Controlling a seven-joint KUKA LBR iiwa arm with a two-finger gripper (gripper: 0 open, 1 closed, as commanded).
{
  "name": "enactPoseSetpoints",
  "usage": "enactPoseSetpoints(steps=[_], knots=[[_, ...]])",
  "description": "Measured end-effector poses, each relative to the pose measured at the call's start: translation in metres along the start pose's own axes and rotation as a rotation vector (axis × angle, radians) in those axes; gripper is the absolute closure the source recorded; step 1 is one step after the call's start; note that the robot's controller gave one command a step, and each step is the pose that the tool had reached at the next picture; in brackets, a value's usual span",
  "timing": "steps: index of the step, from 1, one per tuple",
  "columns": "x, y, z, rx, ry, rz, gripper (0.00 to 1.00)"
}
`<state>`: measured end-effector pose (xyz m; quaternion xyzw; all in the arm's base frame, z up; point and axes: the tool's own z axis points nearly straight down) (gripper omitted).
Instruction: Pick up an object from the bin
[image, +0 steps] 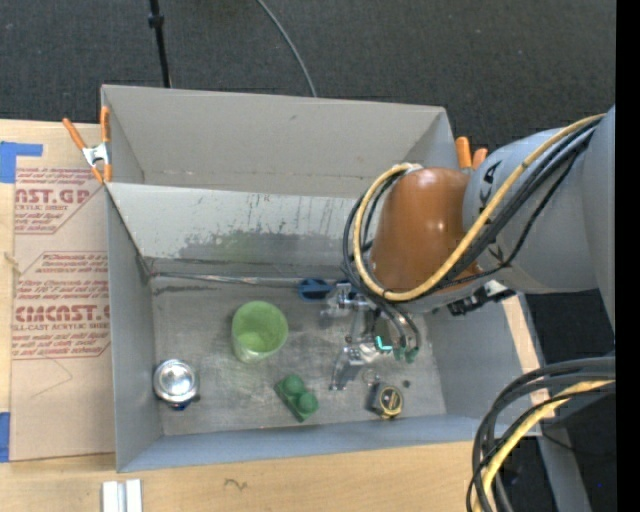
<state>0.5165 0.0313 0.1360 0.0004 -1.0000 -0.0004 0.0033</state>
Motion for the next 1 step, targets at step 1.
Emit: enactPoseSetpoints(steps=[1], knots=[[-0.0225, -0.1112, 0.0629, -0.004, -0.016, -0.134, 0.0]])
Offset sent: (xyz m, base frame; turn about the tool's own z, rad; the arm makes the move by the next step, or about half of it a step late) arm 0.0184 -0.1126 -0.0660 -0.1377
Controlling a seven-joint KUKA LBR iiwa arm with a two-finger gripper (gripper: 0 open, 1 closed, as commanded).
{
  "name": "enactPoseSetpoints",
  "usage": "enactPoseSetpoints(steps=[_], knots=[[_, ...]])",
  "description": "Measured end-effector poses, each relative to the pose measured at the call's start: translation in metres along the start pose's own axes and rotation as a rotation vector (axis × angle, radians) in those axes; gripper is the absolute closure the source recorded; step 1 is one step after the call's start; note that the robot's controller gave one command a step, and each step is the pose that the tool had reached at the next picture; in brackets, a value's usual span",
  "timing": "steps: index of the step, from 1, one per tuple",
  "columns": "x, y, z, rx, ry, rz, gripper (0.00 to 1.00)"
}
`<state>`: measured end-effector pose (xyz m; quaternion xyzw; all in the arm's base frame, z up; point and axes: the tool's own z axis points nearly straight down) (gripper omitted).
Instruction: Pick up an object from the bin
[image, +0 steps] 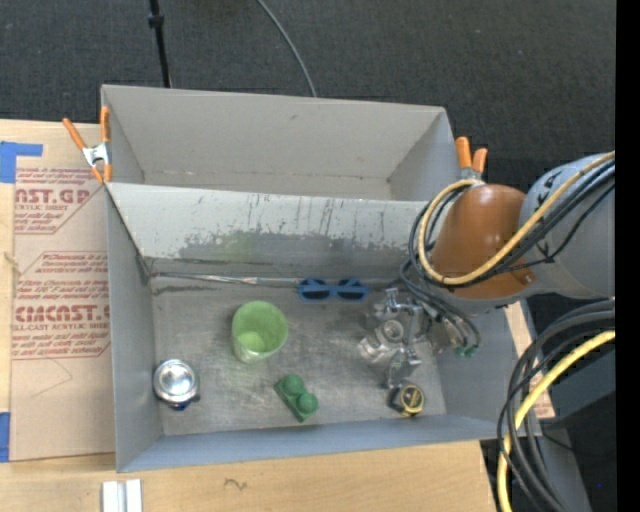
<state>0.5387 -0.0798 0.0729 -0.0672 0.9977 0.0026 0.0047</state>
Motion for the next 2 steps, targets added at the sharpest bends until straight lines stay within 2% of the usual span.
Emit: enactPoseSetpoints(steps=[1, 2], knots=[[0.005, -0.015, -0.029, 0.005, 0.006, 0.029, 0.0], [0.023, -0.029, -0.031, 0.004, 0.01, 0.064, 0.0]])
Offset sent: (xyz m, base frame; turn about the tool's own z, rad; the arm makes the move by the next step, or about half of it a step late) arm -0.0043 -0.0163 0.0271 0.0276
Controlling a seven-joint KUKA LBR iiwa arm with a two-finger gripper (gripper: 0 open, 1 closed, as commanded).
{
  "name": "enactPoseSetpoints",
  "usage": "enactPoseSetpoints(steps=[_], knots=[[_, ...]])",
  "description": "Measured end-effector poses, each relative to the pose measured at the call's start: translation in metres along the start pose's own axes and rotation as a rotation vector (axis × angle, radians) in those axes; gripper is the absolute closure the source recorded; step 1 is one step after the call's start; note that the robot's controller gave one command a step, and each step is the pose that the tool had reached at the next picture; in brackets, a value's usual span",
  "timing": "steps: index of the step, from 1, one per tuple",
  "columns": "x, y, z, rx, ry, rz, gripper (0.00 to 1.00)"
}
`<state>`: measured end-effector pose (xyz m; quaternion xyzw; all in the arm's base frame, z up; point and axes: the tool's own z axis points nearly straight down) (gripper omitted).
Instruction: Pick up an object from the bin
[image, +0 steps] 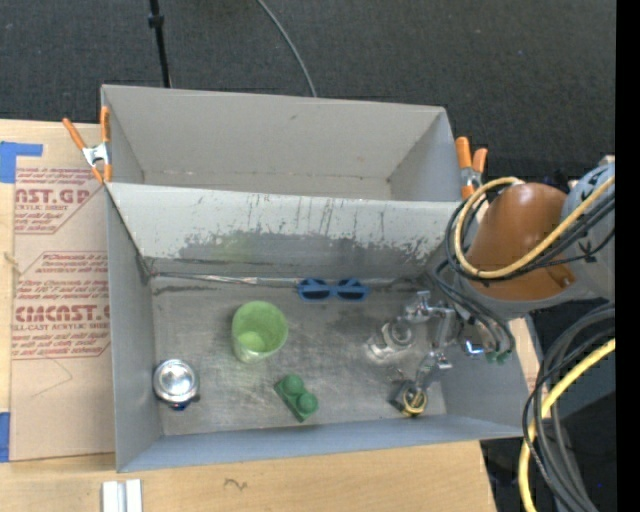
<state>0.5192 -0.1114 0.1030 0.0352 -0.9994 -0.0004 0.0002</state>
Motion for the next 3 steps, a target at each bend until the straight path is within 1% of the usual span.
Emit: enactPoseSetpoints(steps=[1, 2, 3], knots=[[0.012, 0.0, 0.024, 0.001, -0.019, -0.06, 0.0], [0.021, -0.02, 0.025, -0.004, -0.022, -0.022, 0.0], [0.019, -0.026, 0.022, 0.008, -0.036, -0.023, 1.0]])
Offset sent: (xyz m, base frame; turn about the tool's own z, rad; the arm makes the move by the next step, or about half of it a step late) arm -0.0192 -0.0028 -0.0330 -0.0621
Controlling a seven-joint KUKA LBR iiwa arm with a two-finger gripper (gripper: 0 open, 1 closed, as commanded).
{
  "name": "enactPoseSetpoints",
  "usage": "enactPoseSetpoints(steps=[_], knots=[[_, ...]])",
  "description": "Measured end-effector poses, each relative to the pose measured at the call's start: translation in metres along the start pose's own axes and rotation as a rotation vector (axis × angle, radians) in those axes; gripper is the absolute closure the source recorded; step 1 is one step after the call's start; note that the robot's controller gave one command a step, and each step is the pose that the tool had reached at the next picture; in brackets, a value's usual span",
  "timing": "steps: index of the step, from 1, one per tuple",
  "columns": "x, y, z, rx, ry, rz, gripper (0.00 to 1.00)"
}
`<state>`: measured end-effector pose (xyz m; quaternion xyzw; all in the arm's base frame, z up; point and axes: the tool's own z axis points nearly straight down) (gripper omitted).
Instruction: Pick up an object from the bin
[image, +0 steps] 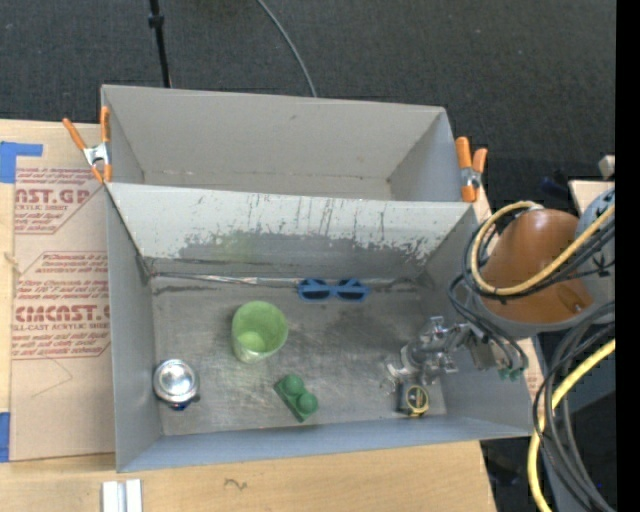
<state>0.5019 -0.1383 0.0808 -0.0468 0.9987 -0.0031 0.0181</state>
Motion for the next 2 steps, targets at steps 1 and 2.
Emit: enactPoseSetpoints(steps=[1, 2], knots=[[-0.002, 0.001, -0.02, -0.007, 0.032, 0.0, 1.0], [-0.007, 0.0, -0.094, -0.005, 0.028, -0.001, 1.0]])
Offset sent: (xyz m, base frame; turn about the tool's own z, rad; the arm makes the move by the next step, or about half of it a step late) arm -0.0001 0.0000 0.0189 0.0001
